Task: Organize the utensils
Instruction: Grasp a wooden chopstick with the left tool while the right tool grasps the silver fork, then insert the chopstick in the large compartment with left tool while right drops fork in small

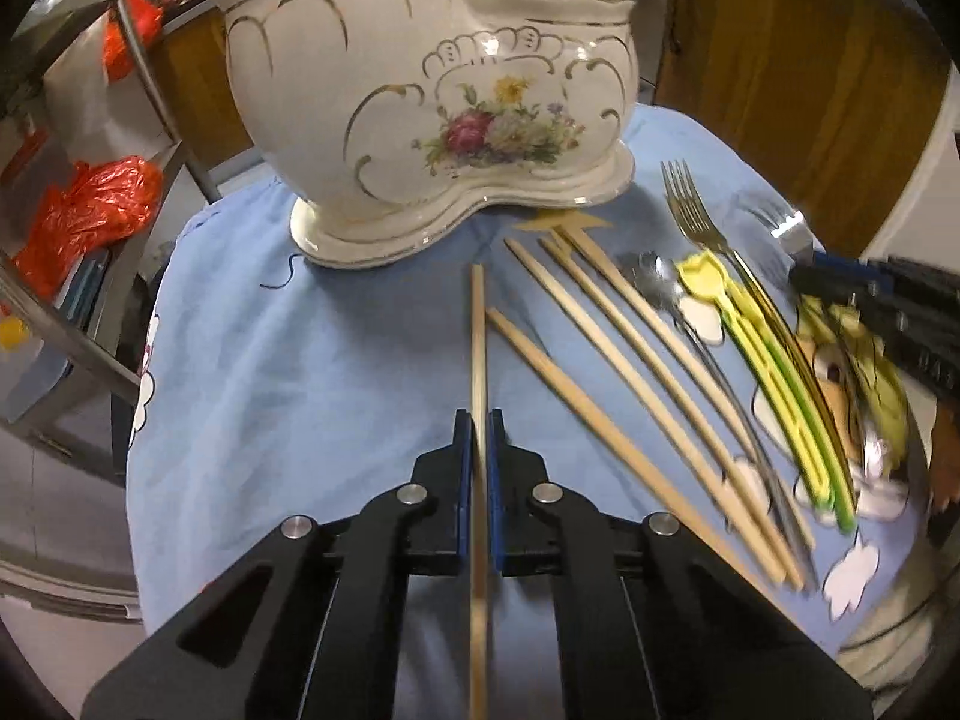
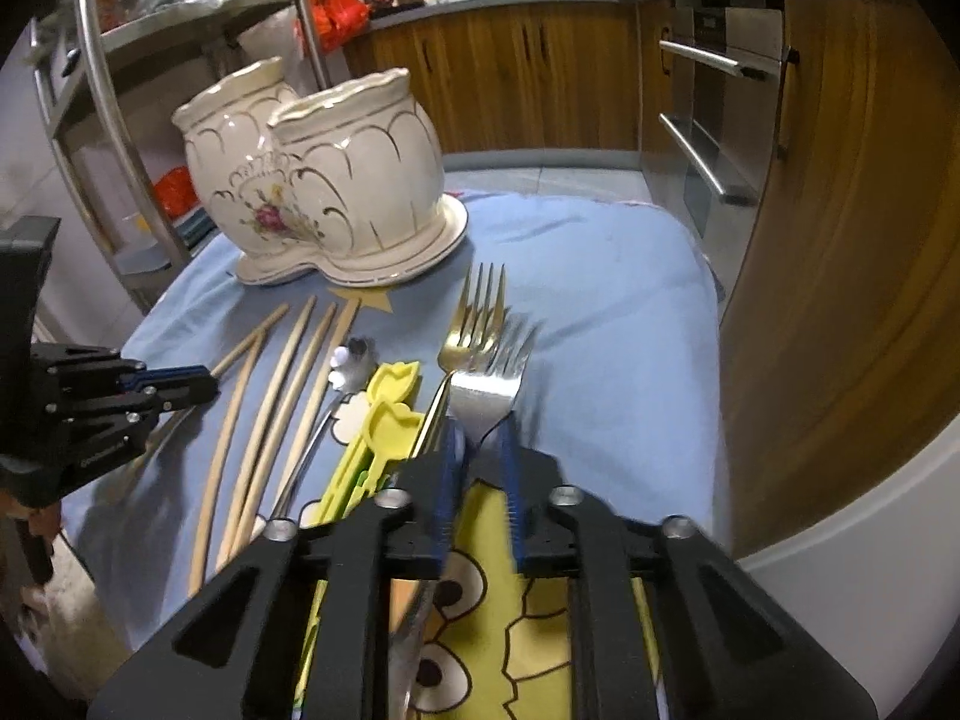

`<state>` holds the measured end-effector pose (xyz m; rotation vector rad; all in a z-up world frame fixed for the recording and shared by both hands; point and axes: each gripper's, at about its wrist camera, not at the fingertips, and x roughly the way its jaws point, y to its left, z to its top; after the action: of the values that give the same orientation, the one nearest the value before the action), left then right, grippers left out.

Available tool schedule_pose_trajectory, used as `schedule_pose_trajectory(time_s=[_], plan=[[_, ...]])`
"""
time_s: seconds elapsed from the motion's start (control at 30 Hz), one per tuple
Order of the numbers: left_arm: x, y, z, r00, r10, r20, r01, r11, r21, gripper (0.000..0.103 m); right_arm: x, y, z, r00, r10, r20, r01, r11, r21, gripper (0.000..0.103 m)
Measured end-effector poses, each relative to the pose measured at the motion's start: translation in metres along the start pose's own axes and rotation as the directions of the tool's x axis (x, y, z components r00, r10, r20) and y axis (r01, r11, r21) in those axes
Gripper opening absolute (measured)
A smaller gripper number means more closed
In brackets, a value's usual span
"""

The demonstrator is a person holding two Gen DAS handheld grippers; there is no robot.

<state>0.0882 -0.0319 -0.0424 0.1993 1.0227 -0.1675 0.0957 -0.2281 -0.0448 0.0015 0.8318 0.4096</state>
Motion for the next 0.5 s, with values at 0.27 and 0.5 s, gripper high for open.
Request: schedule_pose_trajectory(time_s=[0.27, 0.5], plan=[[0.002, 0.006, -0.003, 0.999, -0.021, 0.025, 0.021, 1.000, -0.008, 0.008, -0.017, 0.001, -0.001, 0.998, 0.027, 0.065, -0.027, 1.000, -0.010, 0.004], [-0.018, 0.018, -0.011, 0.988, -0.044, 0.150, 0.045, 0.999, 0.000, 0.005, -0.052, 0.017, 0.005, 0.979, 0.014, 0.203, 0.005, 0.996, -0.092, 0.004]])
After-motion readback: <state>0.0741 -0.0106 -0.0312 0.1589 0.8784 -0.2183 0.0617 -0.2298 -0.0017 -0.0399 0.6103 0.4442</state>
